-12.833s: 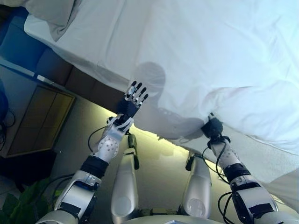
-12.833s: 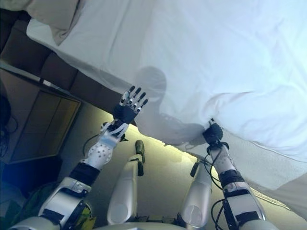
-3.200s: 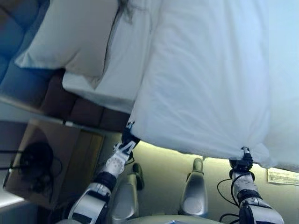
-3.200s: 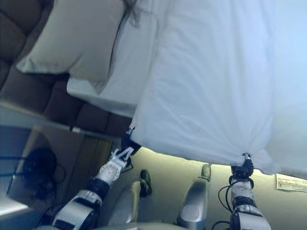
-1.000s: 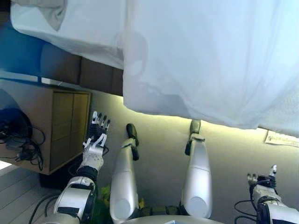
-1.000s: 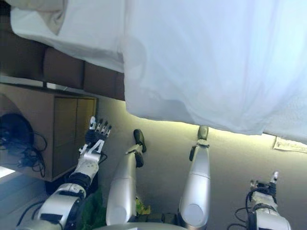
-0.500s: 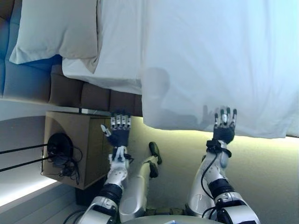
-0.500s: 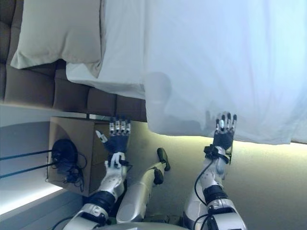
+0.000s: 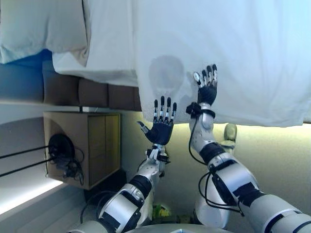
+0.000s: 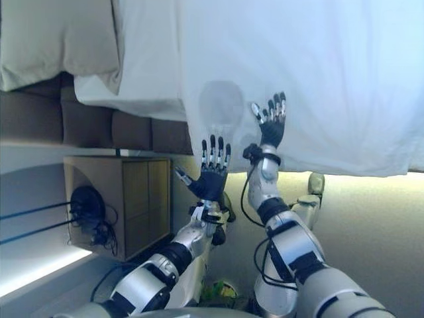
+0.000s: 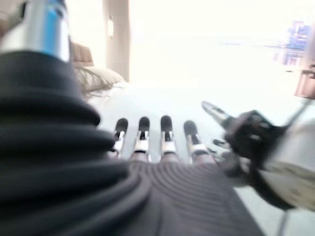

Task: Make the bed neatly

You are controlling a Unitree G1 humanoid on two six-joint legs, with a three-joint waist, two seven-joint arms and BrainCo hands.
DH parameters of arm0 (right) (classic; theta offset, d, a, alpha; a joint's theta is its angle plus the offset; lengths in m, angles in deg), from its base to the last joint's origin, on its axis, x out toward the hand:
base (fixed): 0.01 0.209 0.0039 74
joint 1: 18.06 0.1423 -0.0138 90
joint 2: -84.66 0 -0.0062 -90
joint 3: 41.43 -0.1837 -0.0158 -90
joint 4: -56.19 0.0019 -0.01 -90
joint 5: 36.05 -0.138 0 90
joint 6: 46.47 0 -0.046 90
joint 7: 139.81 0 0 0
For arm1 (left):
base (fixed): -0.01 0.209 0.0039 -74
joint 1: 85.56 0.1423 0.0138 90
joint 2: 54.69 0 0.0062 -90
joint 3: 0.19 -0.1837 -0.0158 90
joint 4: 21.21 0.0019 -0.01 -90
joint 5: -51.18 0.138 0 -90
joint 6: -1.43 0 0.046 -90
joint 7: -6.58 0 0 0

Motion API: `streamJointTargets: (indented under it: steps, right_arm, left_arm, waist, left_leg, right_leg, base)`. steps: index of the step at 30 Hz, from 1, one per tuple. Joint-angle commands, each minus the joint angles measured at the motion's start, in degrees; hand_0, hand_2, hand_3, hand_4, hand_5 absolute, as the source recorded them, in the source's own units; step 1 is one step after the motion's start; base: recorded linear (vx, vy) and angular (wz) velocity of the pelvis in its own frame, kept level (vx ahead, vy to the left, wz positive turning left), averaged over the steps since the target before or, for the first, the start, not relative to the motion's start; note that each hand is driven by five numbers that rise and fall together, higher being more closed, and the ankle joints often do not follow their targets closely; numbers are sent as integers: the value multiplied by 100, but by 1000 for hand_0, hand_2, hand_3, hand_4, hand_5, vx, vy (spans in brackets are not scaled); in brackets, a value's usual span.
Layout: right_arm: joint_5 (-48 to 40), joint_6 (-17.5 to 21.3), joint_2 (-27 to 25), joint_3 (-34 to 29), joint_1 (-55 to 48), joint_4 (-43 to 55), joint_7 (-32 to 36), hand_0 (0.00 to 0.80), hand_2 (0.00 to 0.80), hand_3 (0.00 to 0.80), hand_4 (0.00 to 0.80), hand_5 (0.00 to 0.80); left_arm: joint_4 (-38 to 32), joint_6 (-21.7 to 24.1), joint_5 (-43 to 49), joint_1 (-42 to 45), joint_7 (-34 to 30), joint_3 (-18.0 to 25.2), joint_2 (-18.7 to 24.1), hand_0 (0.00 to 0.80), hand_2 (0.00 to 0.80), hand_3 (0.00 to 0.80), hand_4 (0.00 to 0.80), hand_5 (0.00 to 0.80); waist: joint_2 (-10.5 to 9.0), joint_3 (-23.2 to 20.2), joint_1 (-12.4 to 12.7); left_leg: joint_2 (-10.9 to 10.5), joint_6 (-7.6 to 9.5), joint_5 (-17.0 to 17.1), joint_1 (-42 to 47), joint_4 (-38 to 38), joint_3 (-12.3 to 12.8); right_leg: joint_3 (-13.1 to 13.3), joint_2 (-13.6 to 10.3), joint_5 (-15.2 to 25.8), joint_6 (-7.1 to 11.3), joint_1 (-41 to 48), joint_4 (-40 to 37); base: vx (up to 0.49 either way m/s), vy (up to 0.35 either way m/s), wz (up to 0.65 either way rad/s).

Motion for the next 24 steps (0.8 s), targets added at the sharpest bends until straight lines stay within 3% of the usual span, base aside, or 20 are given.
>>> streamJointTargets:
  steps: [1,6,11,20,24]
  right_arm:
    - [-291,470,507,490,946,-624,314,0,0,0,0,0]
    - [-1022,896,747,489,1308,-1020,322,0,0,0,0,0]
    - [-1159,1084,946,416,1455,-1230,-65,0,0,0,0,0]
    - [-306,1576,1151,378,1267,-1002,-1429,0,0,0,0,0]
    - [614,1330,1137,170,949,-567,-2261,0,0,0,0,0]
  left_arm:
    - [-95,-94,249,-886,-382,-91,-603,0,0,0,0,0]
    - [220,-52,675,-1077,-170,-192,-684,0,0,0,0,0]
    - [632,-118,896,-1432,171,34,-558,0,0,0,0,0]
    - [562,139,955,-1720,740,183,-97,0,0,0,0,0]
    - [308,381,1203,-1786,1274,206,91,0,0,0,0,0]
  waist:
    - [746,320,93]
    - [774,320,227]
    - [760,320,198]
    - [779,320,27]
    - [742,320,-114]
  left_leg:
    - [359,-158,-258,-595,814,-144]
    - [476,-165,-274,-1173,1073,-158]
    - [690,-220,-299,-1778,1433,-101]
    - [1020,-288,-362,-2585,2034,8]
    - [1131,-282,-577,-2847,2468,70]
  right_leg:
    - [299,-152,611,-324,-312,-354]
    - [412,-33,645,-289,-932,-91]
    - [622,91,627,-282,-1564,195]
    - [978,461,510,-312,-2405,800]
    - [1188,621,411,-361,-2646,1124]
  base:
    - [-46,-71,14]
    - [-19,-41,3]
    - [13,4,-4]
    - [54,72,-15]
    - [75,56,-32]
